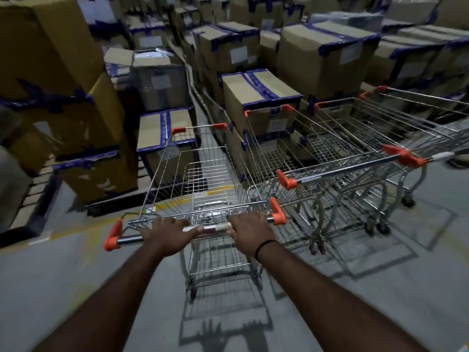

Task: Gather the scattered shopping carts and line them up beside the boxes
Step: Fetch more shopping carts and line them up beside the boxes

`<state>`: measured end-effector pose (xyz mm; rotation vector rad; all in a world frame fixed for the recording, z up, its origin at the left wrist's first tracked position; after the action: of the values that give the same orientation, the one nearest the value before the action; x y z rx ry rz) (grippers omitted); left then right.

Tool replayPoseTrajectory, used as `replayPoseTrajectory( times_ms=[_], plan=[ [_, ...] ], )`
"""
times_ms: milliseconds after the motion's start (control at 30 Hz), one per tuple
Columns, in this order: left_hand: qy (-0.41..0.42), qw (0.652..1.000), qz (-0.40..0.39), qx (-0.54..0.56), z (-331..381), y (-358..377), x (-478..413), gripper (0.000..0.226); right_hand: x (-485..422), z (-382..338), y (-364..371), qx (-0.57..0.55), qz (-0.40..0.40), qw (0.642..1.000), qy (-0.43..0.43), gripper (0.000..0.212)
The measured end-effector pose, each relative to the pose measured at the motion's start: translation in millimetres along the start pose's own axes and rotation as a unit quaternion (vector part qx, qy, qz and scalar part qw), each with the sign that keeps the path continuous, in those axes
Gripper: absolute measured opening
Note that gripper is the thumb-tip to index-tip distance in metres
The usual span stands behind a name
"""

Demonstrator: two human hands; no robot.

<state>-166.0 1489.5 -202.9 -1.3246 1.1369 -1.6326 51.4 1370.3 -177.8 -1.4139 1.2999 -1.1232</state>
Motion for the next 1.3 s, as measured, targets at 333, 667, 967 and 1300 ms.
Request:
replayPoseTrajectory(
  times_ms=[333, 667, 967, 1300],
  plan=[
    [0.093, 0.992, 0.075, 0.051, 129, -11, 66, 0.061, 45, 54, -42, -0.144, 0.083, 0.986, -0.006, 0.035],
    [0.290, 0.946, 0.137, 0.054, 300, -5, 130, 0.066, 196, 163, -68, -0.166, 0.128, 0.961, 0.179, 0.049],
    [0.489, 0.871, 0.044, 0.001, 483, 56, 263, 0.079, 436, 247, -74, -0.109, 0.202, 0.881, 0.413, 0.056],
    [0.697, 0.713, -0.020, -0.067, 637, 132, 455, 0.060, 695, 227, -62, -0.073, 0.281, 0.694, 0.658, 0.058]
  ],
)
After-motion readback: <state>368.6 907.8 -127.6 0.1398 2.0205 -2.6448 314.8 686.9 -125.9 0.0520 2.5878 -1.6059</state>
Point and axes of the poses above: each hand's wrist, its own x-axis away from the middle knuckle, its own y-axis out of the palm, z = x × y, the point moved 1 cm from there along -x, towards the middle knuckle, and after that the axes turned 8 degrees about -y, right-handed, at the moved point
